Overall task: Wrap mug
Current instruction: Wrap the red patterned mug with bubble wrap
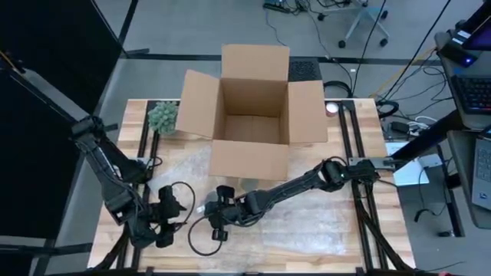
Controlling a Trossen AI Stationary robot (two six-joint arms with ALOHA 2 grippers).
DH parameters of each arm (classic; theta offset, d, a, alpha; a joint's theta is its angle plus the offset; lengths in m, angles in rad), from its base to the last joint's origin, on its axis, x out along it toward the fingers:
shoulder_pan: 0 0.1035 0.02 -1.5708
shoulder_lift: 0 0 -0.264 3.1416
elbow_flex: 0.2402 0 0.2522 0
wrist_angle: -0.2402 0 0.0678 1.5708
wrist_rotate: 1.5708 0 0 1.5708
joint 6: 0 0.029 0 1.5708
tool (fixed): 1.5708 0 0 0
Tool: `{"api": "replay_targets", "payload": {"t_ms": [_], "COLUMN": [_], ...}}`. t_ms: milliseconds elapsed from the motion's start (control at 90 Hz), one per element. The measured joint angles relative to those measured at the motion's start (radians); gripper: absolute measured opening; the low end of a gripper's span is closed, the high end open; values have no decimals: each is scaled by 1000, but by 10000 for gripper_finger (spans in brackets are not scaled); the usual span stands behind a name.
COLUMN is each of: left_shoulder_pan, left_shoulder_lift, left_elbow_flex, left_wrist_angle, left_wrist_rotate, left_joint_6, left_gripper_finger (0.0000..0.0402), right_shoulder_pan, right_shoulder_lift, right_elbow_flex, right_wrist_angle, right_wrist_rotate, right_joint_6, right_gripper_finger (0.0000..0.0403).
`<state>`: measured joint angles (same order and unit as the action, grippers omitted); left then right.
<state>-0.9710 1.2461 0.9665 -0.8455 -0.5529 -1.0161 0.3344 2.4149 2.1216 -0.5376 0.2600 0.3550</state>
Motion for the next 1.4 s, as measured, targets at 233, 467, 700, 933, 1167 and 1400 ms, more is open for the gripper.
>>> {"api": "replay_targets", "payload": {"t_ms": [233, 467, 700, 933, 1167, 1400], "left_shoulder_pan": [0, 0, 0, 0, 0, 0], "left_shoulder_lift": [0, 0, 0, 0, 0, 0], "left_elbow_flex": [0, 0, 0, 0, 0, 0], "left_wrist_angle": [0, 0, -1, -3, -2, -2], "left_wrist_rotate": [-1, -1, -1, -1, -1, -1], "left_joint_6": [0, 0, 1, 1, 8, 8], "left_gripper_finger": [205, 205, 205, 205, 205, 205], "right_shoulder_pan": [0, 0, -3, 16, 116, 258], "right_shoulder_lift": [1, 1, -8, -107, -185, -118], "right_elbow_flex": [0, 0, 0, -1, 0, -2], "right_wrist_angle": [46, 101, 116, 28, -221, -413], "right_wrist_rotate": [-1, -3, -5, -82, -187, -183], "right_joint_6": [20, 17, -38, -139, -63, -41], "right_gripper_finger": [62, 117, 173, 192, 186, 185]}}
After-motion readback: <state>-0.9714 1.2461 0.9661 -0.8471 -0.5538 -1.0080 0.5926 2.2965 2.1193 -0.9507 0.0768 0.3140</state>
